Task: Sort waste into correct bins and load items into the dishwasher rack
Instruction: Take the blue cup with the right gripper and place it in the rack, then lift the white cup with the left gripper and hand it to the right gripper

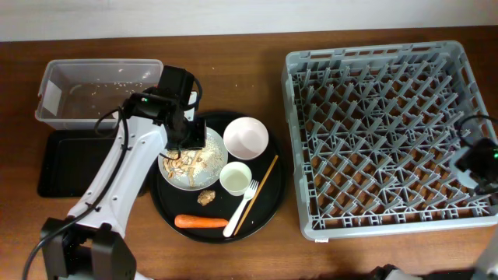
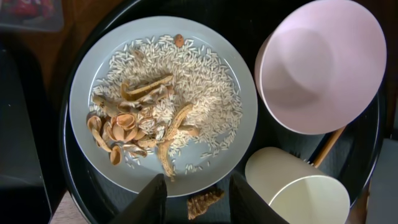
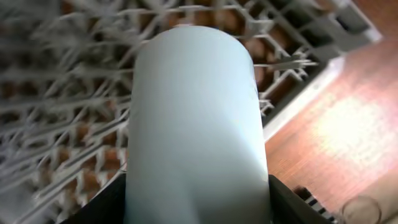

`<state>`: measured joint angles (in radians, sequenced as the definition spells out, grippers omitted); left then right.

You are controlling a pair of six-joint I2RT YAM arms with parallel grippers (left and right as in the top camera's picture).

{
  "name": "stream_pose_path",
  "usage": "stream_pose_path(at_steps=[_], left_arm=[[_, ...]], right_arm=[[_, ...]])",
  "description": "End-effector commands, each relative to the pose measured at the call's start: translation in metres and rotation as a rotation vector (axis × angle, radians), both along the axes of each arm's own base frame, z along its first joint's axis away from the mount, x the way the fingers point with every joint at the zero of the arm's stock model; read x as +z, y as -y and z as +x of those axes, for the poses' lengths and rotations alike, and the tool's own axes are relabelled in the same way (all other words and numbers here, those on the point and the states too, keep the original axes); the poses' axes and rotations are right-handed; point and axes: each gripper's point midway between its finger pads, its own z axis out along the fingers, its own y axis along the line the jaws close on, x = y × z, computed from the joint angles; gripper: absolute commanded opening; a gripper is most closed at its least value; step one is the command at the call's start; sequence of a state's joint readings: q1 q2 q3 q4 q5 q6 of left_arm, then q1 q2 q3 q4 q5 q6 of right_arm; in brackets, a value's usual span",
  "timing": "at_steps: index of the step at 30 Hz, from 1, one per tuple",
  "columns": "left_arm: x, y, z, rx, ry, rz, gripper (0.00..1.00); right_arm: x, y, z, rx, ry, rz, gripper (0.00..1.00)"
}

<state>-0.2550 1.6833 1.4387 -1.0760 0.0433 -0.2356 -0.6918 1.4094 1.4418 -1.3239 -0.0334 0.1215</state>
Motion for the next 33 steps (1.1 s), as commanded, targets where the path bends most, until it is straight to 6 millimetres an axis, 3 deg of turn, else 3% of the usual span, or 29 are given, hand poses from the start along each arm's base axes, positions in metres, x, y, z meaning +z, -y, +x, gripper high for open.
stream_pose_path(at_steps=[1, 4, 8, 9, 11, 13, 15, 17, 19, 20, 22, 24, 27, 30, 31, 33], left_arm=[[-0.003, -0.003, 0.001, 0.000, -0.007, 0.017, 0.33], [-0.003, -0.002, 0.001, 0.000, -0.007, 0.017, 0.33], [-0.003, -0.002, 0.001, 0.000, -0.007, 0.016, 0.32], [-0.003, -0.002, 0.001, 0.000, -0.007, 0.016, 0.32], [-0.003, -0.002, 0.001, 0.000, -0.007, 0.016, 0.32], [-0.003, -0.002, 0.001, 0.000, -0.007, 0.016, 0.33], [-0.003, -0.002, 0.001, 0.000, -0.007, 0.015, 0.33], [-0.003, 0.001, 0.000, -0.005, -0.011, -0.001, 0.33], [-0.003, 0.008, -0.002, -0.016, -0.021, -0.041, 0.44], [-0.002, 0.016, -0.006, -0.028, -0.039, -0.085, 0.46], [-0.005, 0.023, -0.018, -0.047, -0.085, -0.103, 0.45], [-0.024, 0.037, -0.039, -0.093, -0.151, -0.105, 0.45], [-0.047, 0.058, -0.063, -0.170, -0.197, -0.102, 0.45], [-0.064, 0.064, -0.078, -0.204, -0.222, -0.087, 0.43], [-0.068, 0.064, -0.078, -0.204, -0.223, -0.087, 0.22], [-0.067, 0.066, -0.073, -0.198, -0.201, -0.096, 0.01]], right_arm=[[-0.024, 0.038, -0.010, -0.175, -0.084, 0.009, 0.40], [-0.046, 0.043, 0.001, -0.169, -0.102, 0.067, 0.41], [-0.051, 0.040, 0.024, -0.144, -0.019, 0.123, 0.45], [-0.051, 0.039, 0.024, -0.138, -0.017, 0.128, 0.52], [-0.052, 0.037, 0.023, -0.138, -0.027, 0.136, 0.77], [-0.053, 0.036, 0.021, -0.139, -0.033, 0.141, 0.91], [-0.053, 0.034, 0.020, -0.139, -0.037, 0.146, 0.93], [-0.047, 0.007, 0.041, -0.009, 0.068, 0.271, 0.93], [-0.030, -0.031, 0.060, 0.174, 0.151, 0.327, 0.92], [-0.012, -0.072, 0.069, 0.343, 0.191, 0.330, 0.92], [0.004, -0.122, 0.067, 0.524, 0.187, 0.318, 0.93], [0.004, -0.167, 0.058, 0.674, 0.106, 0.310, 0.93], [0.001, -0.187, 0.057, 0.749, 0.076, 0.297, 0.93], [0.001, -0.187, 0.055, 0.749, 0.070, 0.301, 0.94], [0.001, -0.187, 0.055, 0.749, 0.069, 0.301, 0.94], [0.001, -0.187, 0.055, 0.749, 0.070, 0.301, 0.93]])
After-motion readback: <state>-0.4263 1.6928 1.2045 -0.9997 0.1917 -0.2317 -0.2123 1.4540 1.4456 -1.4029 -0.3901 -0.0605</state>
